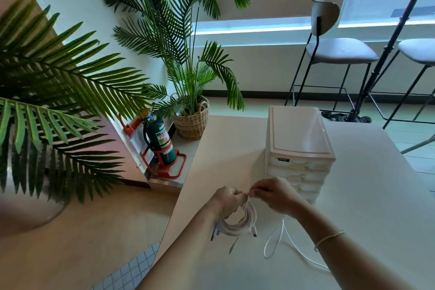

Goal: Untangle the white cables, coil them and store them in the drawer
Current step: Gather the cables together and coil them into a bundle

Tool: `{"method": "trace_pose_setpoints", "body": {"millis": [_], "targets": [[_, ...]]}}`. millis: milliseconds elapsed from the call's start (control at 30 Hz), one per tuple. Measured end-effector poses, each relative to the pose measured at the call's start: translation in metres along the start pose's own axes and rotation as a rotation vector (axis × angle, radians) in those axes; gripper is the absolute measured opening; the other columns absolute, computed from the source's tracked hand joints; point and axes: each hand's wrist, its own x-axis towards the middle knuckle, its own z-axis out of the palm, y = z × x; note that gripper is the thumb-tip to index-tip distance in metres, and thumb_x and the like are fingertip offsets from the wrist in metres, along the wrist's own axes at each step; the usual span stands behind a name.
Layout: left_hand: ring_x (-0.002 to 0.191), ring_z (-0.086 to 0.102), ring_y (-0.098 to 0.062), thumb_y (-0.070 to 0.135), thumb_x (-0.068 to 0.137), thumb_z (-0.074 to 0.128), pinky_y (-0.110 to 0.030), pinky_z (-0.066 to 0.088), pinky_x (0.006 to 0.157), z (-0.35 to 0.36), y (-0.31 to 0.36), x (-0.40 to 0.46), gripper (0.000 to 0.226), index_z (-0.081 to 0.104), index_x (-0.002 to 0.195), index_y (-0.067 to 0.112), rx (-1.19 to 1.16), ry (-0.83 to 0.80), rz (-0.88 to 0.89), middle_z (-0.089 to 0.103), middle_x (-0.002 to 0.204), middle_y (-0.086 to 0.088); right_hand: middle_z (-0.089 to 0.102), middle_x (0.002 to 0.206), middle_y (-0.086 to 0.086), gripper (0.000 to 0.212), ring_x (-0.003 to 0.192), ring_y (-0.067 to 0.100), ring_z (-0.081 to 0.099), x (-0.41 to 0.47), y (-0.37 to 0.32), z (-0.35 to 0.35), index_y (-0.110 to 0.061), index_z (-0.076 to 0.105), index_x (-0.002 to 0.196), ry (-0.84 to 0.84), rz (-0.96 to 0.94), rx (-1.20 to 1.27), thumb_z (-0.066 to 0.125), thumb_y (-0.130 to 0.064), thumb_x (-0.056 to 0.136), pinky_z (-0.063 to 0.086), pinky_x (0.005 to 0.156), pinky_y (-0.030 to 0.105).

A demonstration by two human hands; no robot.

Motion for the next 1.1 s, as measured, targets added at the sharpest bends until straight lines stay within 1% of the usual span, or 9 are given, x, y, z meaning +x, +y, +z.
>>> {"method": "trace_pose_setpoints", "body": {"millis": [100,233,300,367,567,667,833,1000,1100], "targets": [[0.040,0.031,-0.013,0.034,0.090,0.056,-0.018,0.026,0.041,-0.001,0.004,-0.001,0.029,0.055,0.066,0.018,-0.090,0.031,0.036,0.037,0.048,0.000,0.055,0.060,-0.014,0.012,0.055,0.000,0.046,0.000,0.006,0.003,-0.020,0.074,0.082,0.061,0.085,0.141,0.063,-0.023,0.086,0.032,0.048,0.008],[0.034,0.022,-0.010,0.025,0.091,0.052,-0.016,0.018,0.039,0.000,0.008,-0.001,0.036,0.047,0.056,0.018,-0.387,-0.001,0.015,0.029,0.044,0.001,0.053,0.057,-0.007,0.020,0.049,0.007,0.035,-0.004,0.009,0.009,-0.024,0.068,0.070,0.050,0.234,0.473,0.061,-0.020,0.089,0.025,0.042,0.014],[0.035,0.018,-0.008,0.019,0.078,0.054,-0.015,0.014,0.041,0.004,0.008,-0.003,0.031,0.043,0.049,0.021,-0.495,-0.023,-0.004,0.025,0.045,0.003,0.050,0.055,-0.006,0.022,0.047,0.008,0.031,-0.006,0.009,0.015,-0.018,0.066,0.072,0.020,0.324,0.650,0.056,-0.020,0.092,0.023,0.042,0.017],[0.034,0.019,-0.007,0.015,0.063,0.054,-0.014,0.015,0.040,0.007,0.007,-0.004,0.019,0.039,0.051,0.019,-0.542,-0.009,0.019,0.027,0.043,0.005,0.049,0.056,-0.002,0.024,0.047,0.009,0.036,-0.008,0.008,0.024,-0.014,0.065,0.076,0.012,0.393,0.725,0.052,-0.024,0.094,0.028,0.043,0.018],[0.035,0.029,-0.006,0.010,0.061,0.055,-0.015,0.023,0.038,0.014,0.009,-0.001,0.009,0.048,0.061,0.015,-0.548,0.054,0.061,0.041,0.045,0.006,0.040,0.048,-0.002,0.024,0.038,0.006,0.030,-0.009,0.008,0.038,-0.011,0.061,0.080,0.031,0.433,1.011,0.045,-0.016,0.097,0.022,0.039,0.017],[0.036,0.034,-0.007,0.008,0.055,0.054,-0.017,0.026,0.040,0.017,0.007,-0.001,0.015,0.052,0.069,0.012,-0.533,0.076,0.066,0.045,0.048,0.004,0.039,0.045,-0.003,0.024,0.038,0.007,0.028,-0.008,0.011,0.038,-0.009,0.060,0.078,-0.003,0.469,0.996,0.043,-0.005,0.094,0.020,0.038,0.018],[0.040,0.035,-0.008,0.009,0.057,0.059,-0.020,0.029,0.042,0.022,0.005,-0.002,0.023,0.053,0.080,0.011,-0.498,0.072,0.056,0.046,0.056,0.001,0.036,0.042,-0.001,0.035,0.036,0.009,0.027,-0.004,0.020,0.037,-0.009,0.051,0.056,0.000,0.536,0.964,0.042,0.003,0.088,0.019,0.039,0.019],[0.042,0.042,-0.006,0.012,0.058,0.059,-0.020,0.037,0.043,0.022,0.004,-0.003,0.035,0.058,0.093,0.008,-0.477,0.065,0.051,0.052,0.062,0.000,0.035,0.051,0.003,0.027,0.039,0.011,0.029,0.002,0.027,0.043,-0.009,0.055,0.063,-0.035,0.571,0.969,0.045,0.000,0.086,0.020,0.040,0.021],[0.040,0.041,-0.007,0.010,0.060,0.062,-0.019,0.037,0.041,0.020,0.002,-0.004,0.024,0.059,0.084,0.007,-0.472,0.050,0.051,0.050,0.056,0.002,0.039,0.055,0.005,0.022,0.043,0.011,0.031,0.002,0.027,0.046,-0.008,0.059,0.068,-0.071,0.570,0.996,0.049,-0.004,0.088,0.023,0.039,0.021]]}}
